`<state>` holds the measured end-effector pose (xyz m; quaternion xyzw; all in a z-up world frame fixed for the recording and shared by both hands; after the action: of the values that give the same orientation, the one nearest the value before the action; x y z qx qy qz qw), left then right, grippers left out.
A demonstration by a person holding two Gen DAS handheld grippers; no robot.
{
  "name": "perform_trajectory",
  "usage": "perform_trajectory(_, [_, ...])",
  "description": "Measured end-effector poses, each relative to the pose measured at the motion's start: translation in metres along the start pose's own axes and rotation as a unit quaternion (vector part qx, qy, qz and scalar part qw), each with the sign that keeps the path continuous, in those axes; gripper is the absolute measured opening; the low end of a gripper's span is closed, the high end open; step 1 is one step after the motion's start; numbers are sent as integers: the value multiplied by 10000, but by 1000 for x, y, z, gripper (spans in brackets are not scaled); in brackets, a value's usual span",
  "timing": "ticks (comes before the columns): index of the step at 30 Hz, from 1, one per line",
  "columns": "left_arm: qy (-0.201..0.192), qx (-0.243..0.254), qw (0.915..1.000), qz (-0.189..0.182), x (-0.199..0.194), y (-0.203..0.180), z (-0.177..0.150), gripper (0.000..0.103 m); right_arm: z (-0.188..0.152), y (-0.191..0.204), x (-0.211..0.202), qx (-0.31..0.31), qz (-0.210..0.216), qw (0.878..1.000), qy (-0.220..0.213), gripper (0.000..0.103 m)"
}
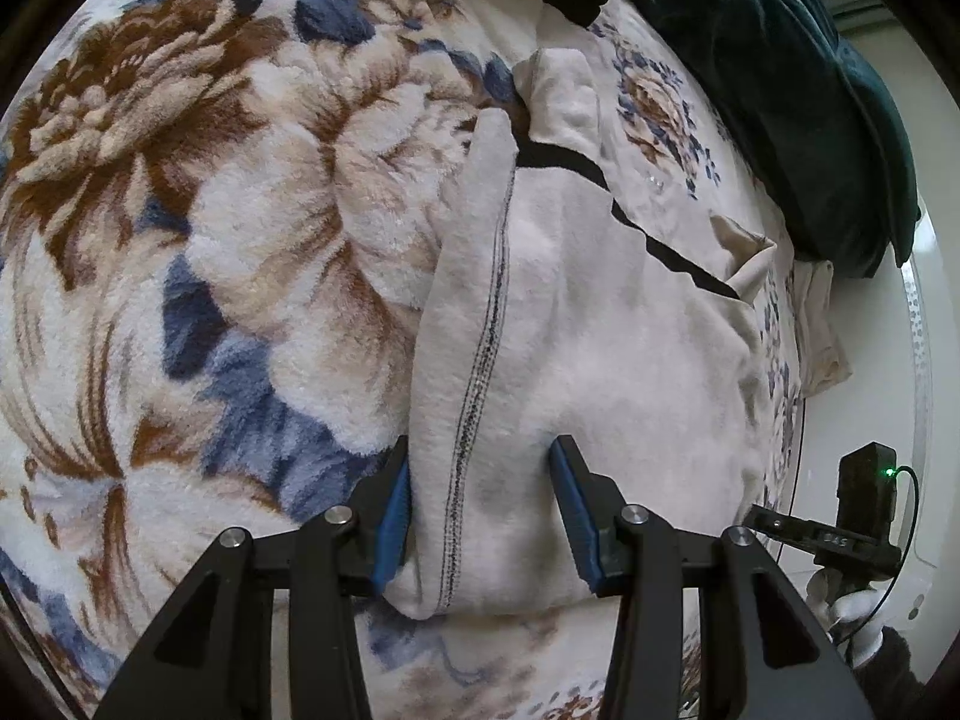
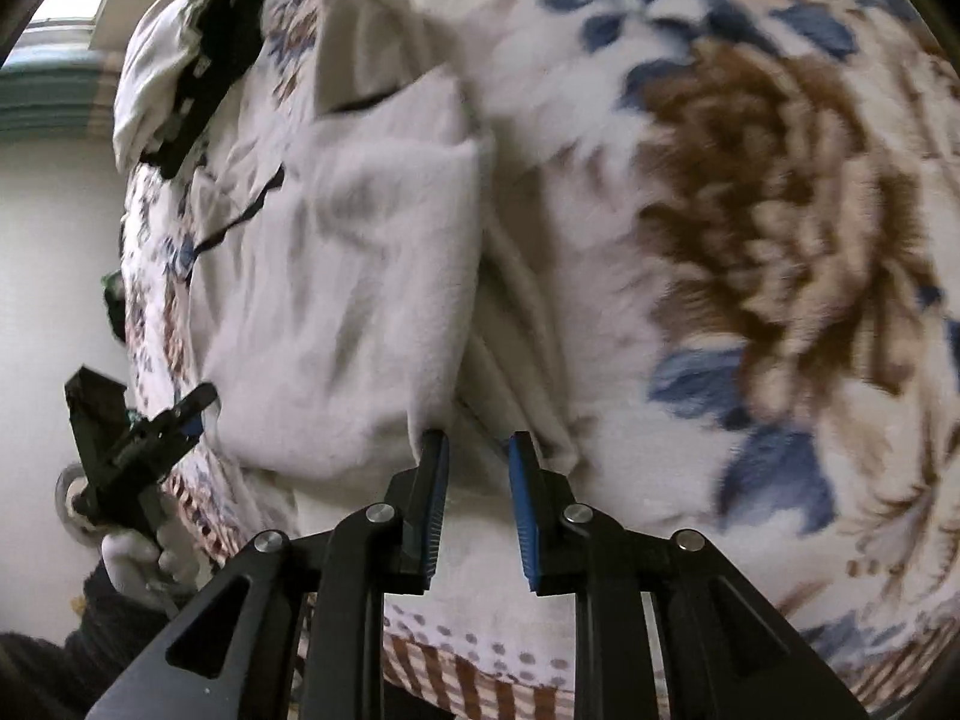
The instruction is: Fold small clothes
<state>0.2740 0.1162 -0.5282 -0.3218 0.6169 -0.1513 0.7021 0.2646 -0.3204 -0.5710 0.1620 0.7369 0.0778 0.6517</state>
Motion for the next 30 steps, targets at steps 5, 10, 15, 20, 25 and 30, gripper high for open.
perform_trajectory(5, [29, 60, 10000, 57, 1, 1, -1, 42, -12, -17, -8, 530, -619, 9964, -240, 0])
perform_trajectory(10, [-7, 49, 10000, 21, -2, 0, -1, 42, -20, -47, -18, 938, -22, 9953, -240, 1])
perform_trajectory(15, [1, 33, 10000, 20, 0, 2, -1, 42, -7, -43, -27, 1172, 691, 9903, -270, 55])
perform_trajectory(20, [-105, 142, 9998, -77, 1, -1, -3, 23, 10, -15, -6, 920, 698, 9932, -153, 50])
perform_trajectory(25, [56, 182, 9997, 141, 0, 3, -10, 12, 5, -5, 0, 901, 362, 9950, -216, 6])
perform_trajectory(30, [179, -89, 9996, 187, -4, 10, 12, 48, -1, -1, 1, 858, 60, 9963, -44, 12])
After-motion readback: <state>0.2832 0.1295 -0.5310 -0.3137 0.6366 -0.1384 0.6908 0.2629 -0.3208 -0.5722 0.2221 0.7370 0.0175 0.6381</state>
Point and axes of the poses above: each gripper's, at about its wrist camera, not at the fingertips, and x roughly the way its jaws point, y to its left, z to its top, the point moved 1 cm from there along x, roughly the way its jaws point, and after that the axes turned 12 degrees about -z, right-handed, at the moved point
